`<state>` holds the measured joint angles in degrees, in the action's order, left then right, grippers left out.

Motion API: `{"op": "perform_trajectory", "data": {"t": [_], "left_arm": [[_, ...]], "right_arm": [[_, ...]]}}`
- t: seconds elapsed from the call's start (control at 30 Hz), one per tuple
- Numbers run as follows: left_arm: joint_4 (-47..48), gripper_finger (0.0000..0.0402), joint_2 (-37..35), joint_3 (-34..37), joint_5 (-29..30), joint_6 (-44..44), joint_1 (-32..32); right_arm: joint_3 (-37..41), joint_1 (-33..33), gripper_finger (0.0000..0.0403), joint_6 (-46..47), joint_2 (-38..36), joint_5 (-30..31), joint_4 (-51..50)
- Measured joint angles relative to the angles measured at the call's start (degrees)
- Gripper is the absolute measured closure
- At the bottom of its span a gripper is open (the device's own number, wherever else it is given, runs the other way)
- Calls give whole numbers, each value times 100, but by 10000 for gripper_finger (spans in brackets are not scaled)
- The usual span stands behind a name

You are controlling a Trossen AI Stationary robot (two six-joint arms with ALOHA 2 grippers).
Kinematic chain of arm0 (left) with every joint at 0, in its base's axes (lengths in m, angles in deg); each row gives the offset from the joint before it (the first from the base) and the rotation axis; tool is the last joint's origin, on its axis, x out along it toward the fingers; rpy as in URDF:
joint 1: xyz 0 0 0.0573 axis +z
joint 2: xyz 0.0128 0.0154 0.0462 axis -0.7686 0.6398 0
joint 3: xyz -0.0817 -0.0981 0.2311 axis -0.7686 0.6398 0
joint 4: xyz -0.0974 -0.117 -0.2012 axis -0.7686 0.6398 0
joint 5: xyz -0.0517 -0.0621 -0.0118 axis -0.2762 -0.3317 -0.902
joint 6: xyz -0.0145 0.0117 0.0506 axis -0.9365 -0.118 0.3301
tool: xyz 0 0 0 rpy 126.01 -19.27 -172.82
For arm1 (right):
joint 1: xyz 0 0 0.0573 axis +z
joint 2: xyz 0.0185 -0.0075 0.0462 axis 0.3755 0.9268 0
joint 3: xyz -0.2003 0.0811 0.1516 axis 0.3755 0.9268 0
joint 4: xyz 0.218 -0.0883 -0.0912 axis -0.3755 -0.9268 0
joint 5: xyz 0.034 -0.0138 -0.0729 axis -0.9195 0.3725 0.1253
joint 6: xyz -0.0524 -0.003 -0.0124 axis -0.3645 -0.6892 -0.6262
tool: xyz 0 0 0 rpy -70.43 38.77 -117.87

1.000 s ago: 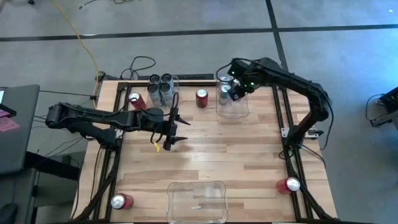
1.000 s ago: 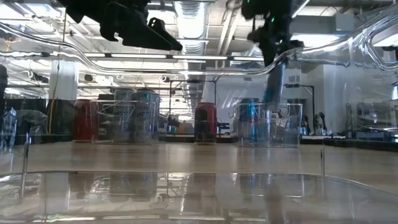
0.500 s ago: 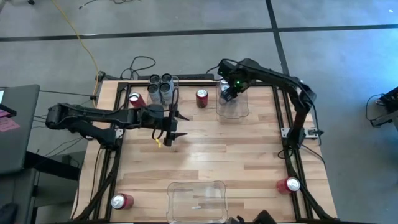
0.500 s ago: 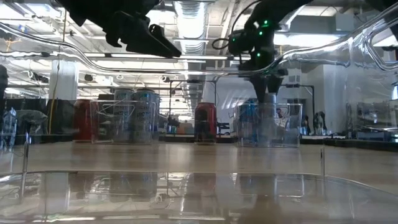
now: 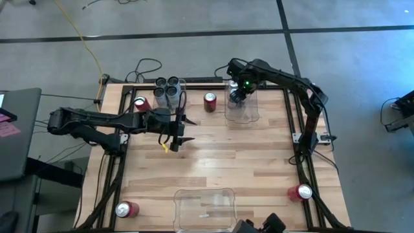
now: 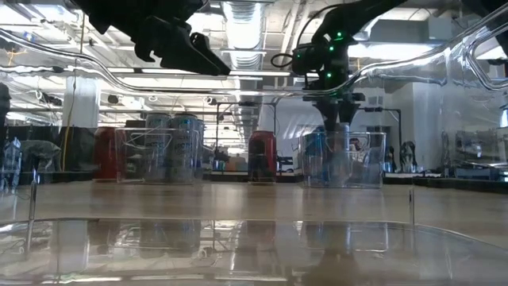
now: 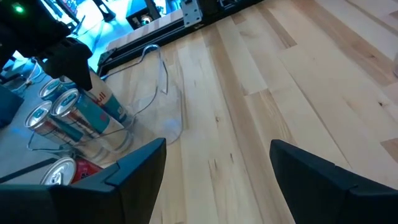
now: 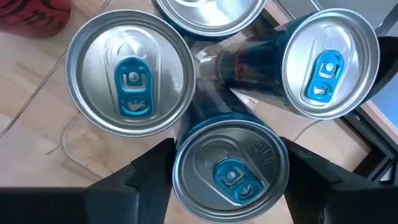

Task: Sort soda cans
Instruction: Put the blue soda can into the top right transparent bin

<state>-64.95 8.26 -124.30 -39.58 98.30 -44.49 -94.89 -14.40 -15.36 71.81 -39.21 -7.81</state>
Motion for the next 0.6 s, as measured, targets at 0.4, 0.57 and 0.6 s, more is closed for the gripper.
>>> {"op": "perform_trajectory", "data": {"t": [0.4, 0.57, 0.6], "left_arm": [[34, 117, 0, 0, -2, -42, 0], [46, 117, 0, -1, -2, -42, 0], [47, 117, 0, 0, -2, -42, 0]], "right_arm": [[0, 8, 116, 36, 0, -127, 26], [0, 8, 116, 89, 0, -149, 31], [0, 8, 116, 137, 0, -149, 31]]}}
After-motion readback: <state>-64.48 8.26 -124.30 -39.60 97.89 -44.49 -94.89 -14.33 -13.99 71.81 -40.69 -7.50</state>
